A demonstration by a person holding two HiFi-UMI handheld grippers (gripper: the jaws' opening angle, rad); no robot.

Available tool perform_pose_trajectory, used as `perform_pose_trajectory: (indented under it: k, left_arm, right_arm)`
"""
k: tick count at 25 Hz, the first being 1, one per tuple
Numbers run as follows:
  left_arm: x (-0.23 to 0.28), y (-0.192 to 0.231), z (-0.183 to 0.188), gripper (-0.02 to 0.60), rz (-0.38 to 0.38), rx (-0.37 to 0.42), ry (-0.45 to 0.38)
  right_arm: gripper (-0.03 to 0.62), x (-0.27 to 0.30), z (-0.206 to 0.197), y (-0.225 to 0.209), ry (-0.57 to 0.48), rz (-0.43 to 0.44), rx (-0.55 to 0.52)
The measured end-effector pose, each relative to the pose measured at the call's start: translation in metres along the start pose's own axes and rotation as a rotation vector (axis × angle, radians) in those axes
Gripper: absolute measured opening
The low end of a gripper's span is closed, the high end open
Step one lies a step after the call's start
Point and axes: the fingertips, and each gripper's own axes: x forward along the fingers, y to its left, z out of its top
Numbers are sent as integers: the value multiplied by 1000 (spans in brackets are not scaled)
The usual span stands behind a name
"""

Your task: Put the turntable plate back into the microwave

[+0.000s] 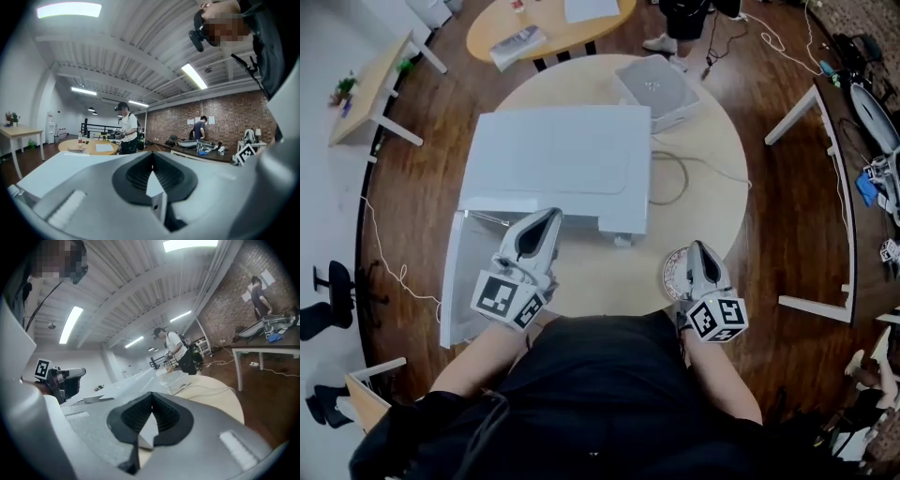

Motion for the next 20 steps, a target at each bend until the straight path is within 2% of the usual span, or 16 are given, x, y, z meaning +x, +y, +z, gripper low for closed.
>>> perform_pose_trajectory:
  k: [3, 8, 14, 17, 20]
  left_arm:
    - [1, 11, 0, 6, -21, -6, 2]
    - [1, -5, -10, 6, -138, 6, 33]
    - [9, -16, -3, 6, -239, 8, 16]
    - [24, -36, -6, 6, -298, 14, 9]
    - [33, -72, -8, 6, -413, 31, 3]
  right_arm:
    - [2, -8, 7, -9, -40, -64, -35]
    - [2, -20, 2, 0, -55, -101, -53]
    - [2, -33, -15, 13, -61, -162, -68]
    - [2, -41, -16, 2, -65, -194, -75]
    - [2, -62, -17, -10, -78, -243, -70]
